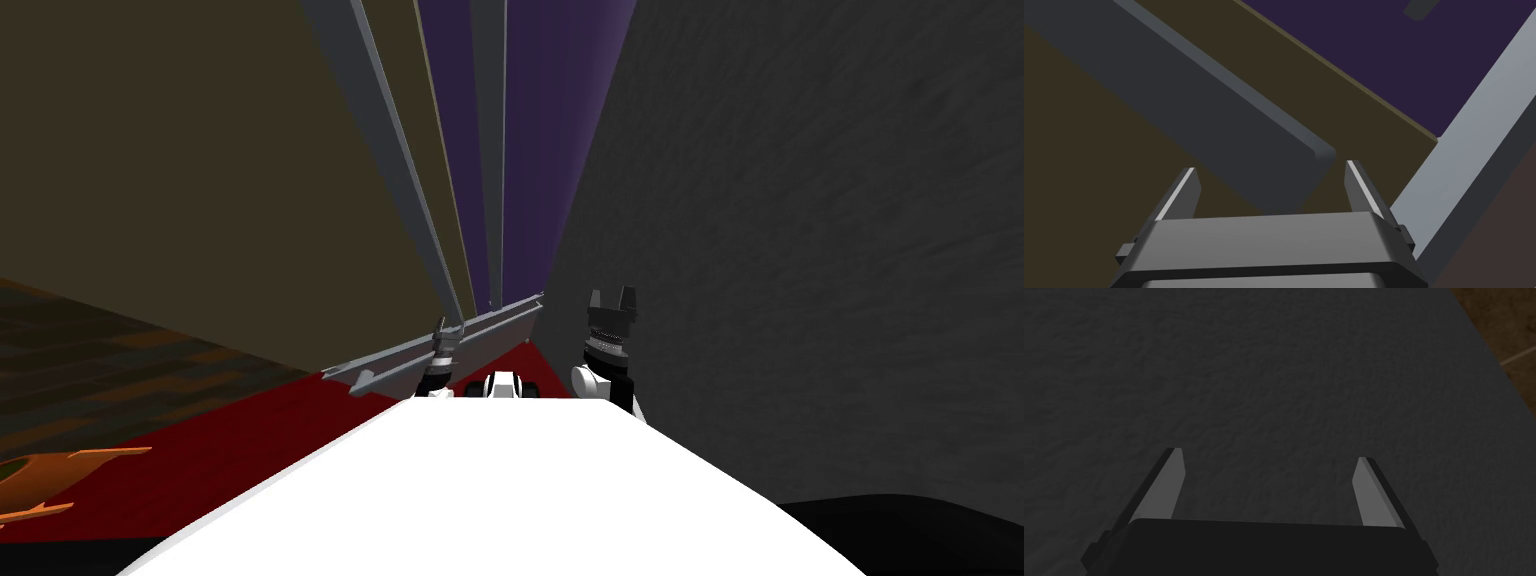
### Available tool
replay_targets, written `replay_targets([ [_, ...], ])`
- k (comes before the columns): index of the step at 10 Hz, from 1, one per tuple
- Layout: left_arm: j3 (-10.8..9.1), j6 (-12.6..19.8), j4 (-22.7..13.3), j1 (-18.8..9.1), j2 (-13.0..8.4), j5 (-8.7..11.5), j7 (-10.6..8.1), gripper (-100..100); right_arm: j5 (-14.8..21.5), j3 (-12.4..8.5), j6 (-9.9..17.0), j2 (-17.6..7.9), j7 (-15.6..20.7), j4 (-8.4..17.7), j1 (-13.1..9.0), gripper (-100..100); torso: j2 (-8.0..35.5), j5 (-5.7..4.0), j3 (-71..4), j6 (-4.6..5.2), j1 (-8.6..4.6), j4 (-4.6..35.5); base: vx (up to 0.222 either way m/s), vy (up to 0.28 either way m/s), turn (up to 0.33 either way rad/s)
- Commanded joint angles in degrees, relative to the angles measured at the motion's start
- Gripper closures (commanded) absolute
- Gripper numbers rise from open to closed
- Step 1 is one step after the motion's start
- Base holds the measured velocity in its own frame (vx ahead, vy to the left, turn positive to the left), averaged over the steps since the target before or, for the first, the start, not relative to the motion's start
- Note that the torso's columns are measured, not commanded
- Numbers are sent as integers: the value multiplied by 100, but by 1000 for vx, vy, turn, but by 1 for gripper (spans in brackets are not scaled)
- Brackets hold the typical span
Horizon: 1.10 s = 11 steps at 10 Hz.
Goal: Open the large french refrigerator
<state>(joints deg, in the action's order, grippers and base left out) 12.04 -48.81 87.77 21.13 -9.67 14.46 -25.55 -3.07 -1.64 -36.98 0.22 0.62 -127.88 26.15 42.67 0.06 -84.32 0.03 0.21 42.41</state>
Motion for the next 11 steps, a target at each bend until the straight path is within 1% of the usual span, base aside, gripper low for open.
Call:
replay_targets([
  [1,-53,287,229,-47,-39,36,19,-100,0,0,0,0,0,0,0,0,-16,-4,-10,0,-13,-4,24,-13,5],
  [2,-35,234,163,-18,-37,27,14,-100,0,0,0,0,0,0,0,0,-28,-12,-20,-3,-22,2,10,-5,1],
  [3,-19,97,63,-21,-16,13,4,100,0,0,0,0,0,0,-1,0,-32,-10,-22,-3,-24,-5,-12,12,-18],
  [5,14,-93,-104,5,7,-11,-12,100,0,0,0,0,0,0,-1,0,-26,-4,-15,-6,-23,-15,-31,14,-16],
  [6,2,-39,-66,-28,3,-2,-14,100,0,0,0,0,0,0,-1,0,-28,-3,-16,-7,-21,-17,-20,4,-9],
  [7,117,-24,-368,-309,121,-219,-202,100,0,0,0,0,0,0,-1,0,-40,-7,-23,-8,-21,-12,-85,72,146],
  [8,117,-24,-388,-363,121,-219,-202,100,0,-1,0,-1,0,0,-1,0,-27,-1,-18,-7,-1,-13,-96,73,63],
  [9,222,9,-560,-558,237,-434,-387,100,0,0,0,-1,0,0,-2,0,-21,-3,-14,-16,-1,-8,-157,77,171],
  [10,222,9,-589,-644,237,-434,-387,100,0,-1,0,-1,0,0,-2,0,7,-5,0,-25,-2,-2,-138,82,79],
  [11,222,9,-695,-704,237,-434,-387,100,0,0,1,-1,0,1,-3,0,-7,-8,-5,-24,1,7,-66,46,-19],
])
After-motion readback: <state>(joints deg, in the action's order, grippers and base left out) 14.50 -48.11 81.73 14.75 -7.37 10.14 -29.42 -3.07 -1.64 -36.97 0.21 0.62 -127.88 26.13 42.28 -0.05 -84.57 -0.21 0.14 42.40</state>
